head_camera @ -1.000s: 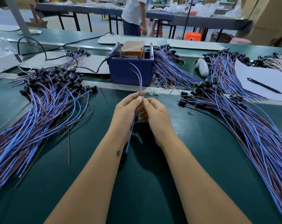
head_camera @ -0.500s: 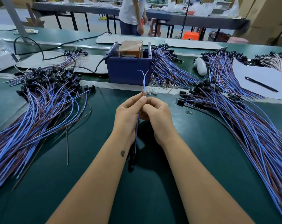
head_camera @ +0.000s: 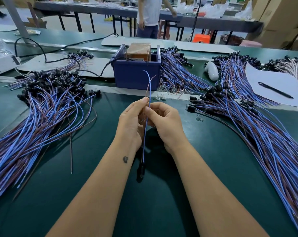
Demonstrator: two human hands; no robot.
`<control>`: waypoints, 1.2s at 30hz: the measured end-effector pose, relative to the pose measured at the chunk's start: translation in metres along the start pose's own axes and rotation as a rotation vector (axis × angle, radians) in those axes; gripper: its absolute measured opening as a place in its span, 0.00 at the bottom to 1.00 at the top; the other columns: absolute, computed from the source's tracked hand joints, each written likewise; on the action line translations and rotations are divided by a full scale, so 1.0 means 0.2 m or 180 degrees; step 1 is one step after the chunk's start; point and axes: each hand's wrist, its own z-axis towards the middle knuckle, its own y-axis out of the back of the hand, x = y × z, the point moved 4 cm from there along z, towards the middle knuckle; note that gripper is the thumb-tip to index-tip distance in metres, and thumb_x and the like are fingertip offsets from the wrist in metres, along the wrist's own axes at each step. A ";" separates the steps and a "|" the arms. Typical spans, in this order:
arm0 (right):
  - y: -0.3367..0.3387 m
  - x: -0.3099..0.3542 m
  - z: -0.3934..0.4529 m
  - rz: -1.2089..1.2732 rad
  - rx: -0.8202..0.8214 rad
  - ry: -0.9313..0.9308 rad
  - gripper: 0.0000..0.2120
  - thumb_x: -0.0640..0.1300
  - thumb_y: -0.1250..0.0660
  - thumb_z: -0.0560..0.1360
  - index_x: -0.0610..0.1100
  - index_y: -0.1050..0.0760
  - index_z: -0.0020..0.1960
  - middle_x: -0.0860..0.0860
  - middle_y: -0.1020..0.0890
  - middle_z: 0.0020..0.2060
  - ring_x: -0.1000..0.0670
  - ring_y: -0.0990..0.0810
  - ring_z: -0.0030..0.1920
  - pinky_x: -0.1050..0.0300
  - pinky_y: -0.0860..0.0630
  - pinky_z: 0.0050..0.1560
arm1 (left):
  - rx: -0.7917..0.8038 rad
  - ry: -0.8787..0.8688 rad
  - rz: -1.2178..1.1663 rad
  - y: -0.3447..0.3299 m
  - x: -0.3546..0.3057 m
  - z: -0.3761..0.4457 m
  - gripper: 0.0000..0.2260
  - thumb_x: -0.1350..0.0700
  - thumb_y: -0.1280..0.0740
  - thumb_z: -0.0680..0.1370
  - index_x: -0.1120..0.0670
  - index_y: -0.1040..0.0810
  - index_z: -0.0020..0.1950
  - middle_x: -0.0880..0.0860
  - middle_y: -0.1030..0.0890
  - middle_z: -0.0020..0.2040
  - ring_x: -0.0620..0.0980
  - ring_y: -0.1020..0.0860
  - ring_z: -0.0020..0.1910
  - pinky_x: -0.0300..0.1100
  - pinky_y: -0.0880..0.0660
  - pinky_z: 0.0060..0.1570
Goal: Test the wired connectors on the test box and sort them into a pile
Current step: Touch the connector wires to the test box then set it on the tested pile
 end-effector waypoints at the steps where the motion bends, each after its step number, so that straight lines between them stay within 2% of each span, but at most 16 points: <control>1: 0.01 0.00 0.00 -0.0035 -0.0064 -0.0001 0.06 0.34 0.33 0.78 0.42 0.21 0.44 0.54 0.18 0.32 0.59 0.21 0.32 0.67 0.25 0.35 | -0.0007 -0.0010 -0.0017 0.00 0.00 0.00 0.05 0.60 0.32 0.78 0.57 0.19 0.43 0.51 0.18 0.34 0.46 0.20 0.31 0.37 0.24 0.30; 3: 0.03 0.00 0.01 -0.0167 -0.0276 0.0015 0.04 0.36 0.33 0.78 0.41 0.20 0.46 0.51 0.19 0.33 0.59 0.22 0.33 0.68 0.26 0.34 | -0.0158 -0.0151 -0.0007 0.01 0.00 0.00 0.06 0.61 0.34 0.80 0.56 0.21 0.44 0.50 0.18 0.34 0.45 0.19 0.32 0.37 0.23 0.31; 5: 0.06 0.00 0.01 -0.0251 -0.0469 0.0070 0.05 0.36 0.33 0.78 0.43 0.20 0.50 0.47 0.22 0.35 0.57 0.23 0.34 0.67 0.26 0.35 | -0.0400 -0.0433 0.0388 0.04 -0.03 0.01 0.07 0.60 0.37 0.81 0.52 0.23 0.45 0.47 0.19 0.34 0.44 0.21 0.33 0.37 0.25 0.33; 8: 0.09 0.01 0.02 -0.0156 -0.0568 0.0132 0.11 0.34 0.35 0.78 0.46 0.21 0.55 0.47 0.26 0.34 0.58 0.24 0.34 0.67 0.26 0.37 | -0.0443 -0.0616 0.0602 0.07 -0.08 0.02 0.10 0.62 0.41 0.82 0.50 0.25 0.46 0.45 0.28 0.27 0.43 0.31 0.26 0.35 0.33 0.28; 10: 0.10 0.02 0.02 -0.0046 -0.0588 0.0121 0.12 0.32 0.37 0.78 0.46 0.20 0.54 0.49 0.26 0.31 0.58 0.25 0.32 0.67 0.27 0.35 | -0.0389 -0.0536 0.0352 0.09 -0.10 0.03 0.11 0.62 0.43 0.82 0.51 0.24 0.47 0.45 0.35 0.25 0.42 0.39 0.22 0.34 0.40 0.23; 13: 0.10 0.01 0.02 0.0142 -0.0593 0.0071 0.13 0.31 0.38 0.76 0.46 0.19 0.49 0.52 0.27 0.27 0.57 0.27 0.31 0.66 0.27 0.34 | -0.0303 -0.0560 0.0247 0.11 -0.13 0.03 0.10 0.57 0.41 0.83 0.49 0.22 0.47 0.45 0.40 0.25 0.42 0.43 0.22 0.34 0.44 0.22; 16: 0.11 0.01 0.02 0.0157 -0.0649 0.0058 0.15 0.31 0.40 0.75 0.46 0.19 0.47 0.53 0.28 0.25 0.55 0.29 0.29 0.65 0.28 0.33 | -0.0386 -0.0580 0.0293 0.13 -0.14 0.04 0.10 0.58 0.39 0.83 0.49 0.20 0.46 0.45 0.38 0.25 0.42 0.42 0.22 0.34 0.43 0.22; 20: 0.12 0.00 0.03 0.0223 -0.0623 0.0005 0.16 0.29 0.43 0.71 0.44 0.21 0.41 0.53 0.28 0.24 0.55 0.31 0.27 0.64 0.30 0.31 | -0.0569 -0.0490 0.0228 0.16 -0.16 0.06 0.11 0.63 0.42 0.81 0.55 0.24 0.42 0.46 0.29 0.28 0.41 0.37 0.22 0.32 0.40 0.21; 24: 0.13 -0.02 0.04 0.0551 -0.0637 -0.0183 0.14 0.28 0.46 0.72 0.41 0.25 0.38 0.52 0.30 0.25 0.54 0.33 0.27 0.63 0.34 0.28 | -0.0626 -0.0424 0.0687 0.19 -0.15 0.07 0.11 0.58 0.43 0.83 0.51 0.24 0.45 0.44 0.35 0.25 0.41 0.42 0.21 0.33 0.45 0.18; 26: 0.13 -0.03 0.05 0.0653 -0.0675 -0.0214 0.13 0.33 0.45 0.77 0.42 0.25 0.40 0.53 0.34 0.25 0.54 0.37 0.26 0.62 0.40 0.28 | -0.0529 -0.0528 0.0953 0.19 -0.15 0.07 0.11 0.54 0.42 0.85 0.48 0.22 0.47 0.43 0.38 0.24 0.41 0.43 0.21 0.33 0.44 0.18; 29: 0.15 -0.02 0.05 0.0593 -0.0731 -0.0107 0.14 0.44 0.43 0.83 0.45 0.22 0.44 0.53 0.38 0.24 0.55 0.42 0.25 0.63 0.42 0.26 | -0.0480 -0.0657 0.1244 0.20 -0.15 0.07 0.12 0.54 0.40 0.84 0.45 0.20 0.45 0.42 0.38 0.24 0.41 0.43 0.21 0.31 0.43 0.19; 33: 0.16 -0.02 0.05 0.0434 -0.0778 -0.0060 0.15 0.44 0.41 0.82 0.49 0.18 0.43 0.55 0.36 0.24 0.56 0.39 0.26 0.64 0.39 0.27 | -0.0509 -0.0845 0.1490 0.20 -0.16 0.08 0.16 0.56 0.38 0.82 0.43 0.17 0.39 0.44 0.33 0.27 0.41 0.40 0.23 0.33 0.41 0.22; 36: 0.16 -0.03 0.06 0.0371 -0.0825 -0.0050 0.14 0.42 0.40 0.82 0.49 0.17 0.44 0.56 0.34 0.23 0.56 0.37 0.26 0.66 0.36 0.28 | -0.0507 -0.0916 0.1577 0.20 -0.16 0.08 0.15 0.56 0.37 0.81 0.43 0.17 0.40 0.43 0.35 0.27 0.41 0.40 0.25 0.33 0.41 0.24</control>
